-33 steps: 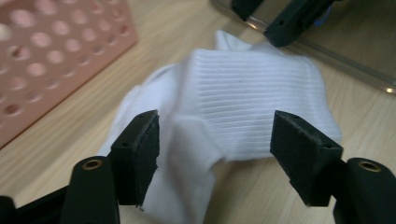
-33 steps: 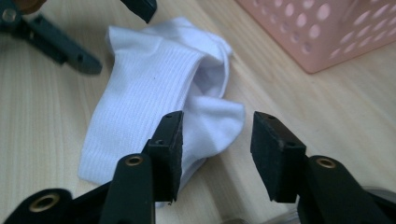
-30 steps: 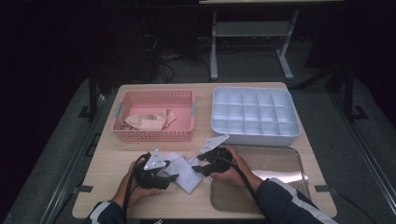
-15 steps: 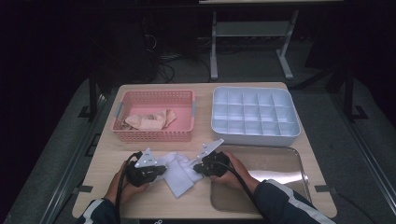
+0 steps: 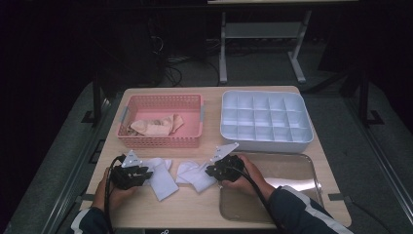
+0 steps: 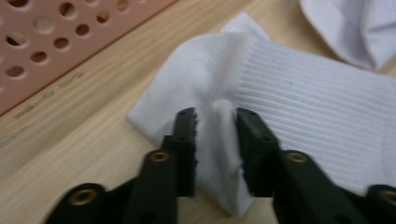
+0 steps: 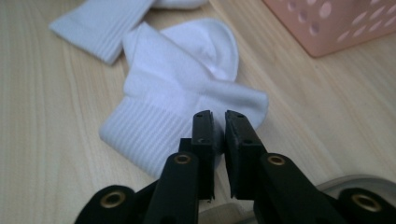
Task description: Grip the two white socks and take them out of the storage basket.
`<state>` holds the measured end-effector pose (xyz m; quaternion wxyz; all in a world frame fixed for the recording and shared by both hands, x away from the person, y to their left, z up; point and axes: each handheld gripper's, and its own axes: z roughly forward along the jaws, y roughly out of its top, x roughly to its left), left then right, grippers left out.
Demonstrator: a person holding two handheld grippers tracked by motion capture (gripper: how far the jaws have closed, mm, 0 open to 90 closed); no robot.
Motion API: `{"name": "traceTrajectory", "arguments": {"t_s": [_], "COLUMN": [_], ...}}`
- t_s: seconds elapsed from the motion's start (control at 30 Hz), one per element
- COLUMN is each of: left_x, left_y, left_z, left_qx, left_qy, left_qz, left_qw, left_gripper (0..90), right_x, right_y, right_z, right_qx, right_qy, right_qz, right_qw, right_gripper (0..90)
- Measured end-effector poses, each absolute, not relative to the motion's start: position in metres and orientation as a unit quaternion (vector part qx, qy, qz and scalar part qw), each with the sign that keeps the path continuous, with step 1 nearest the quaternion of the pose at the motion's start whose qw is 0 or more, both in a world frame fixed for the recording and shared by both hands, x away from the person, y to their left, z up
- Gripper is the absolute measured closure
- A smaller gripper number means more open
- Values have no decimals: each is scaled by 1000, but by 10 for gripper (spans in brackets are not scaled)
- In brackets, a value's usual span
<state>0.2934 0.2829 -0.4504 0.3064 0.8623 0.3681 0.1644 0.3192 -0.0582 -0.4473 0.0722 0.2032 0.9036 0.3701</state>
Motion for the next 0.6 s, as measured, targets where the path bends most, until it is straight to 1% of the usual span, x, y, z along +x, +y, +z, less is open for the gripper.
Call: {"name": "traceTrajectory", "arguments": {"t_s": [0.03,0.07,0.1,0.17,0.2,0.27,0.33,0.4,0.47,0.53,0.6], "left_x": [293,293,292,290,289,288,290,294,301,311,320], "left_y": [283,282,281,278,275,263,250,232,218,207,199], "left_z": [-449,-447,-445,-440,-438,-432,-427,-426,-428,-433,-438], "left_qx": [858,854,851,846,842,842,843,850,858,863,866], "left_qy": [372,374,373,370,373,361,352,337,328,327,332], "left_qz": [167,167,169,170,169,170,168,169,164,161,155], "left_qw": [313,321,328,344,351,365,369,369,360,350,341], "left_gripper": [635,569,526,490,459,440,427,429,441,443,472], "right_x": [320,318,317,314,311,307,302,301,301,299,299], "right_y": [-59,-58,-58,-55,-52,-46,-41,-37,-34,-32,-33], "right_z": [-446,-443,-442,-439,-440,-443,-446,-450,-455,-457,-459], "right_qx": [197,205,201,193,187,171,159,141,143,154,143], "right_qy": [902,898,897,898,901,908,914,918,923,924,925], "right_qz": [375,380,384,387,385,378,369,366,353,347,348], "right_qw": [78,80,85,78,76,67,62,59,61,52,59], "right_gripper": [771,716,705,629,562,539,499,475,478,502,563]}}
